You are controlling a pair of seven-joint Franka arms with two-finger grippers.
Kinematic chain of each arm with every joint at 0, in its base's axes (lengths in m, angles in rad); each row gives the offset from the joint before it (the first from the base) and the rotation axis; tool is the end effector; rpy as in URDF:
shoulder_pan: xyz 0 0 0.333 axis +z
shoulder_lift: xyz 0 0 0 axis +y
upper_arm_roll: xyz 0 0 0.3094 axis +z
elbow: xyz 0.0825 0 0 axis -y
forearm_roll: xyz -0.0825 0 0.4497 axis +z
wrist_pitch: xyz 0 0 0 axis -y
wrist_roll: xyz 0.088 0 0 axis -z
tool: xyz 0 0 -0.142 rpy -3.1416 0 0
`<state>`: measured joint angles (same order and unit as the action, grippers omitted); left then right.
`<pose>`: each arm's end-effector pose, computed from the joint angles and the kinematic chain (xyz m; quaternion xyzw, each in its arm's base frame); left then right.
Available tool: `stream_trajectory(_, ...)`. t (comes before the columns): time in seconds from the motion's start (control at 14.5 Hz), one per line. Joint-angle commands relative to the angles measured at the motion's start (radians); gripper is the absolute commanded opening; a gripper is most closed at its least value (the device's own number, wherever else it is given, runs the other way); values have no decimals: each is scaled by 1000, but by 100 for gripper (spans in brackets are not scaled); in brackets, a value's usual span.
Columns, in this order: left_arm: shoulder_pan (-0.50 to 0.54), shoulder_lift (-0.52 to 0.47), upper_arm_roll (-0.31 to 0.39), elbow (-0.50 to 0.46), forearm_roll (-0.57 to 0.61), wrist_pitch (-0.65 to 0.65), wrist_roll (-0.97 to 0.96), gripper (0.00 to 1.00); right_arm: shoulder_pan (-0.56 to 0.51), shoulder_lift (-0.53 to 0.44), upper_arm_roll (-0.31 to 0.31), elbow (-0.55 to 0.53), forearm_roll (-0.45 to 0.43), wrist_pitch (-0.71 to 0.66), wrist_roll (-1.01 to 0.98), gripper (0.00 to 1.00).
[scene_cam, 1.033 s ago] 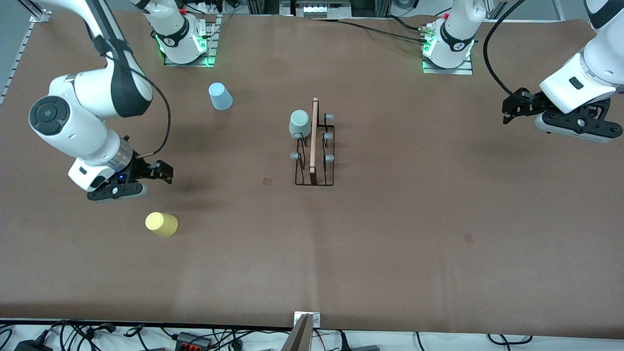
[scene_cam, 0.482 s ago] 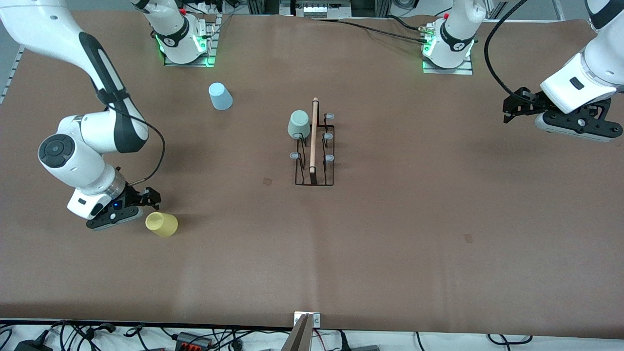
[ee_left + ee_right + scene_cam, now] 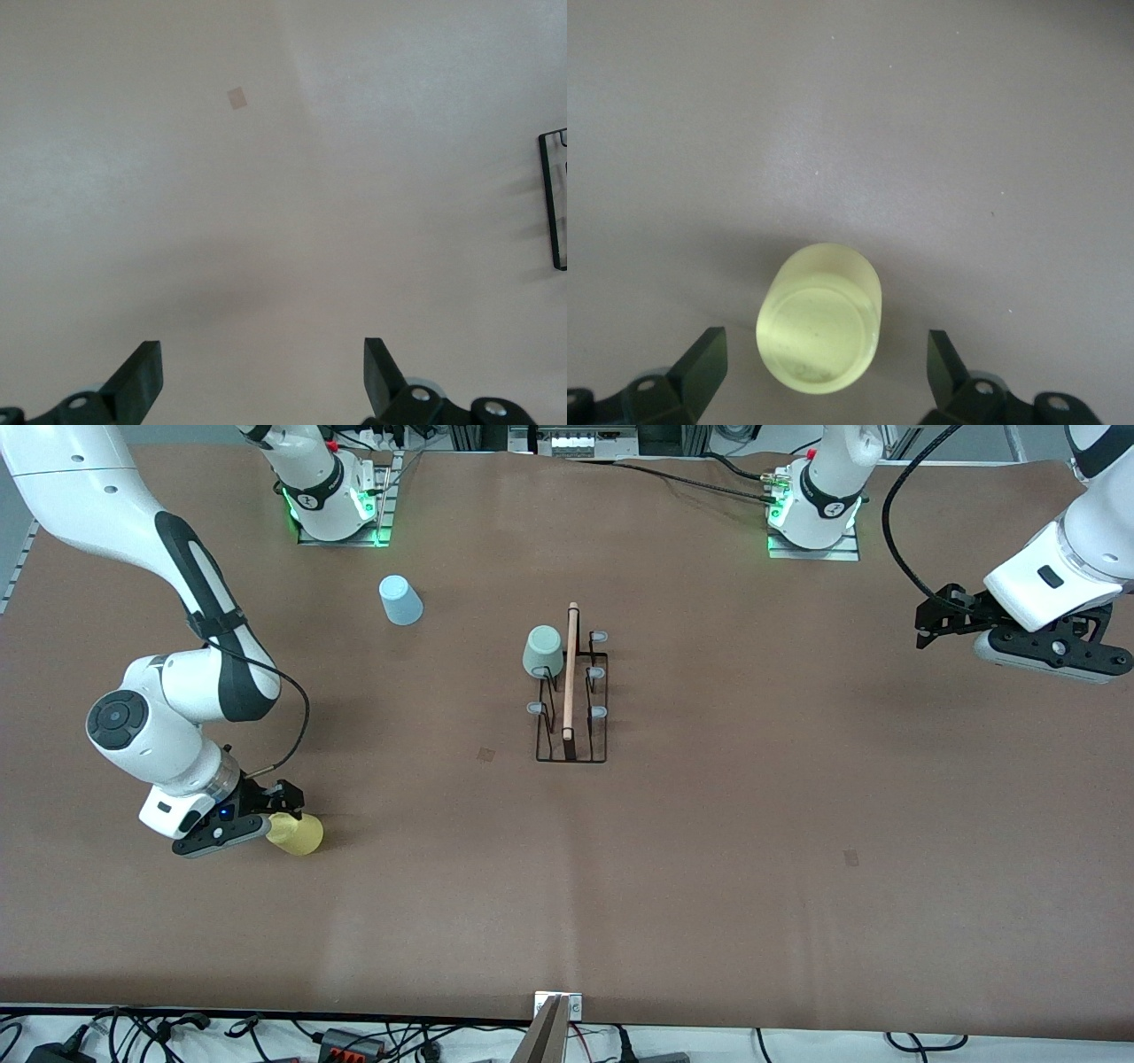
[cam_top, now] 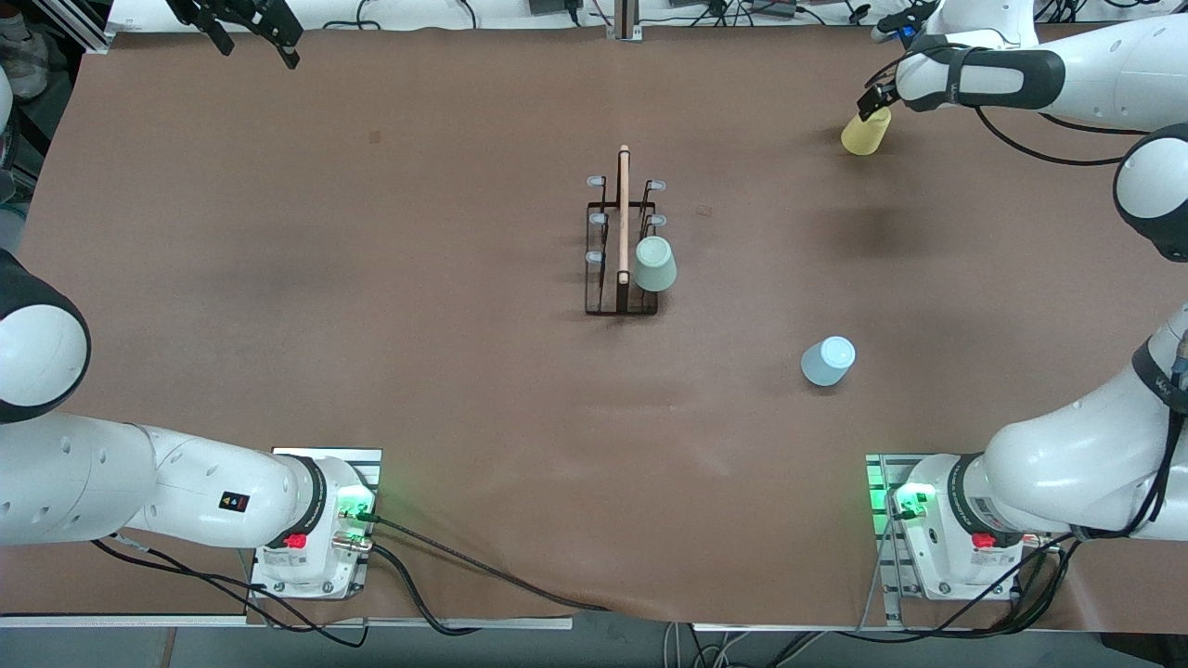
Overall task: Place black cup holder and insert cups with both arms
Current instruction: 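Grasp the yellow cup with the right gripper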
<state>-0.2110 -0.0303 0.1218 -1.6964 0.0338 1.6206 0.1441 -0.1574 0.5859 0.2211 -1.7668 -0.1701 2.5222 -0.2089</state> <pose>0.6082 -0.0490 0.5382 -0.9927 0.1176 0.0233 0.0144 0.7290 0.0382 0.1711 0.9800 0.1758 0.0938 0.0035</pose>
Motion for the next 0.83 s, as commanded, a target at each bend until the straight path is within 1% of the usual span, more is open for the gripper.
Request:
stream_trajectory(0.0,-2,1,4,17,9,-19,3,100,5,37,-2,30,21,19,-18,100)
stream_trajectory(0.14,-2,1,4,17,9,-21,3,100,10,57,-2,30,21,53,-21,100)
stream_trajectory(0.34,-2,1,4,17,9,-19,3,100,12,74,-3,30,21,69,-21,100)
stream_trajectory(0.76,-1,1,4,17,8,-21,6,100,12,86,-3,30,21,69,-24,100)
